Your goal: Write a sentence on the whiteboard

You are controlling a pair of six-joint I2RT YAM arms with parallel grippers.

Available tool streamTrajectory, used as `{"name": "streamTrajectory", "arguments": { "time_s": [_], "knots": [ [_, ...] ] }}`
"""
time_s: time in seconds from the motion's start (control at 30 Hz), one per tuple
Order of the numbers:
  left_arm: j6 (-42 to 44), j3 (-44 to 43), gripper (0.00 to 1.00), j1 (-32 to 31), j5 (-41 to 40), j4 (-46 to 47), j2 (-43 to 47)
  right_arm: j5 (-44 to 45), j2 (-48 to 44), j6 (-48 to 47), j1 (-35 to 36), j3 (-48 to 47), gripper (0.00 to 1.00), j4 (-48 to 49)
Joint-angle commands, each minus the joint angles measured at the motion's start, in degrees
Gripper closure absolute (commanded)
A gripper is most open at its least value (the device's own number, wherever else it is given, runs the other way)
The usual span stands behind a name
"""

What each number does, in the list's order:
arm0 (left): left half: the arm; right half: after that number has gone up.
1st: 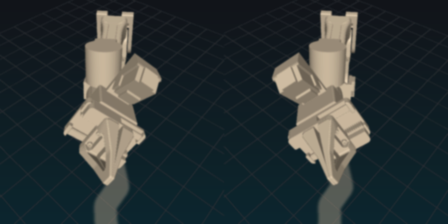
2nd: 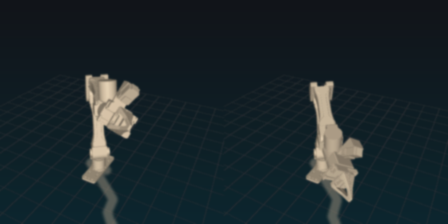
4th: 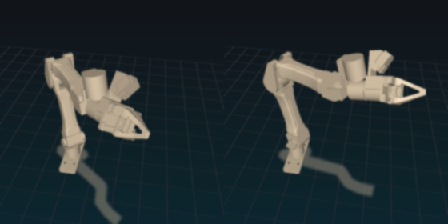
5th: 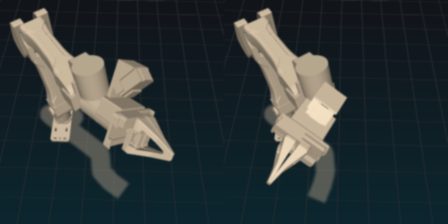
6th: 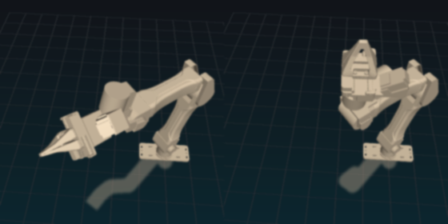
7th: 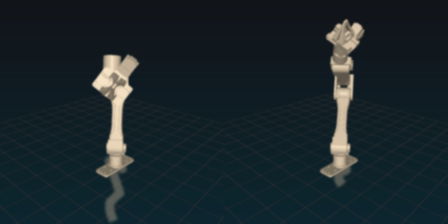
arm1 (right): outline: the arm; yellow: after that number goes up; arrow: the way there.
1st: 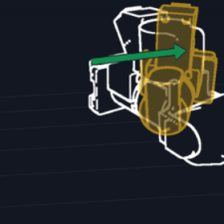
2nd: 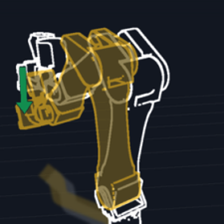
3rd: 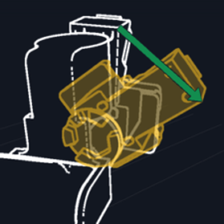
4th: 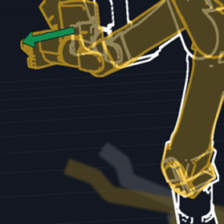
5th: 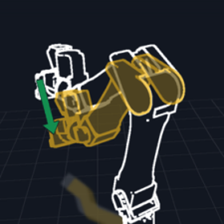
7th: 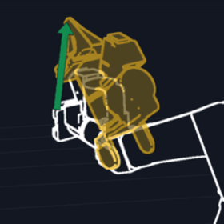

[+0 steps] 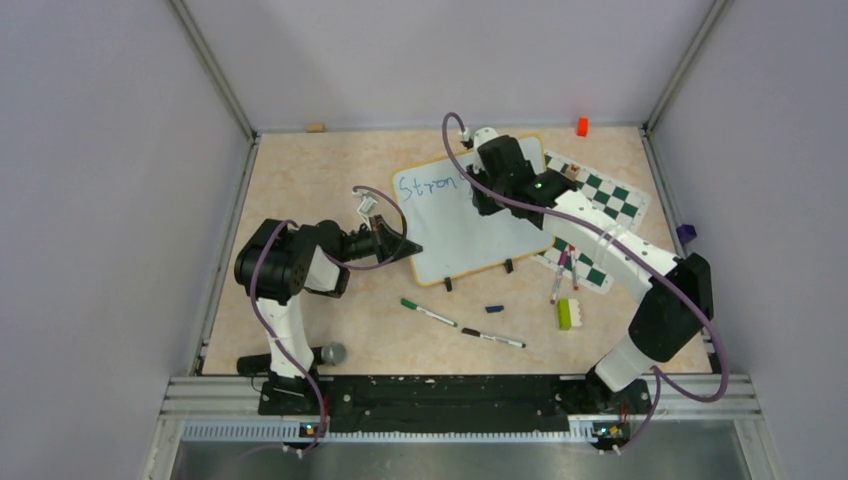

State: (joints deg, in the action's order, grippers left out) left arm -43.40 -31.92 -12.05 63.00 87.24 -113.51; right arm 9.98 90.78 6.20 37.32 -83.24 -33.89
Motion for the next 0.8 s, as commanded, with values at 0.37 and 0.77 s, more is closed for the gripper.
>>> {"name": "streamTrajectory", "arguments": {
  "time_s": [0.37,0.77],
  "knots": [
    [4.4,0.5,1.00,-1.0,4.5,5.5,0.4,-1.8,-12.6,0.4,-0.5,2.6,1.00,4.6],
    [4.3,0.6,1.00,-1.0,4.5,5.5,0.5,2.5,-32.7,3.9,-0.4,21.4,1.00,10.4]
  ]
}}
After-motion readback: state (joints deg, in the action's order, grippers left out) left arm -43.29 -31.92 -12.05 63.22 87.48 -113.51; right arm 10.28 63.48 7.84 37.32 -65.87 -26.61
